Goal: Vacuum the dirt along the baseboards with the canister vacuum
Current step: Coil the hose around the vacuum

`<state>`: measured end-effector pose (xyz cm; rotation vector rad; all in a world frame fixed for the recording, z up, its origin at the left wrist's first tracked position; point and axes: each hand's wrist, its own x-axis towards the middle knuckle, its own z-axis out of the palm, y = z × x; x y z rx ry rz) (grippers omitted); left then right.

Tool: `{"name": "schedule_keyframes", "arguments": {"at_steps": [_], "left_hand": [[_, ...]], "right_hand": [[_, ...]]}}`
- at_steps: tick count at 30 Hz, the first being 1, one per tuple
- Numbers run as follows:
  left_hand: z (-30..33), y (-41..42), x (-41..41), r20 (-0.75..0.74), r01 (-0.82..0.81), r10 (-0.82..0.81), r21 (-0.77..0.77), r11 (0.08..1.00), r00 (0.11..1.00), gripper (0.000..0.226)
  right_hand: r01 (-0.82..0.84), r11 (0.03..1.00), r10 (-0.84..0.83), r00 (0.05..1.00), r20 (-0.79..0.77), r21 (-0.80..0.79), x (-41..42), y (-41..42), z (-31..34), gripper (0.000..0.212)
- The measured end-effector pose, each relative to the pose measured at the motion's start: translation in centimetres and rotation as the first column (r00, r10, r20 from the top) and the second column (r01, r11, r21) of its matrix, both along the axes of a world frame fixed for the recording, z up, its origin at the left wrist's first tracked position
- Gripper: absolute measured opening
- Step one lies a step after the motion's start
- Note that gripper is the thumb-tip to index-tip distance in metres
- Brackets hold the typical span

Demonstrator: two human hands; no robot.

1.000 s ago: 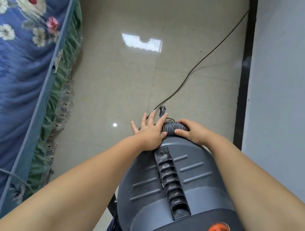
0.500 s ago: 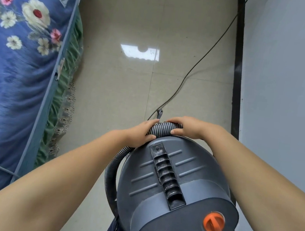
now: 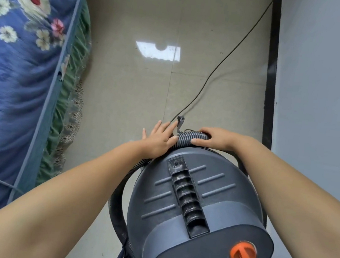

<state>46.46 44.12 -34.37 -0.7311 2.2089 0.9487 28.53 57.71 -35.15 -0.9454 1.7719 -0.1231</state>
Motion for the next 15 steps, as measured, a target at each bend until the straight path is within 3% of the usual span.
{"name": "schedule_keyframes", "arguments": {"at_steps": [6,10,15], "left_hand": [[0.3,1.5,0.0,0.029,-0.027,0.028,-0.035,0.999,0.999,0.05],[-0.1,1.7,0.2,0.023,-0.03,0.032,-0.061,0.998,0.999,0.049],[-0.4,1.5,-0.1,0.031,-0.028,0.033,-0.141,0.99,0.999,0.046]], "right_hand": [[0.069,0.993,-0.066,0.997,-0.027,0.101,-1.6,4.1,-0.1,0.06],[0.239,0.964,-0.245,0.969,0.034,0.117,-2.1,10.3,0.0,0.05],[0.454,0.883,-0.463,0.884,0.062,0.12,-1.7,17.8,1.1,0.066]]}}
